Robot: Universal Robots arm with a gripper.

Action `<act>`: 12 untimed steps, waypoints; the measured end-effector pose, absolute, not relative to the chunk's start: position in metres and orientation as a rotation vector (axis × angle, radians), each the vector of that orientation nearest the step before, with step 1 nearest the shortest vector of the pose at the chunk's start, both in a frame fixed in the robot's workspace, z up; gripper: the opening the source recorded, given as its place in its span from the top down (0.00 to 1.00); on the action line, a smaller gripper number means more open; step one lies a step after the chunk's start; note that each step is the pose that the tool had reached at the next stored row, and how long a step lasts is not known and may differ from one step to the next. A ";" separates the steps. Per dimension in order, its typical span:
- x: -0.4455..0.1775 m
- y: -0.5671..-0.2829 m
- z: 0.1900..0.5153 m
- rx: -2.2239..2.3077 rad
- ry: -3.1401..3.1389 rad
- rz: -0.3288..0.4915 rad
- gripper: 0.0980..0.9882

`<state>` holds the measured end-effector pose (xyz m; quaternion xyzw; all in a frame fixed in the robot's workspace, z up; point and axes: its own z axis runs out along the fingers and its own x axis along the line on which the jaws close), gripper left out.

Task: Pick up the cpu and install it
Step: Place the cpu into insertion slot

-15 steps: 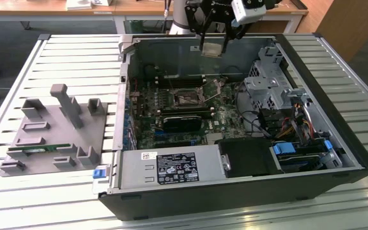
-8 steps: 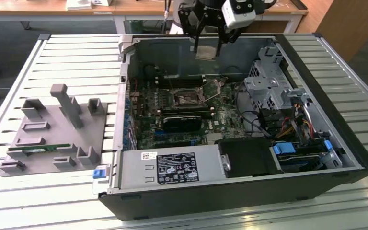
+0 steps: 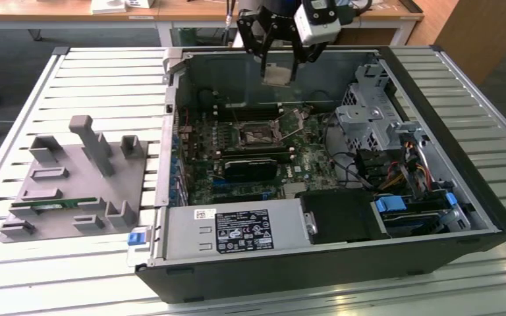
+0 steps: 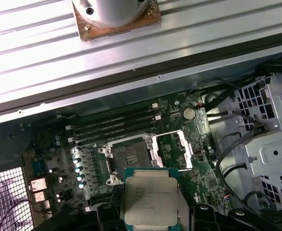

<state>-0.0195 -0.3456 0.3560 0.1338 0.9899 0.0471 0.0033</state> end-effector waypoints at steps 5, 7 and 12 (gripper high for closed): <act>-0.020 -0.346 0.351 0.418 3.097 0.149 0.52; -0.020 -0.346 0.348 0.425 3.095 0.149 0.52; -0.020 -0.345 0.341 0.522 3.078 0.146 0.52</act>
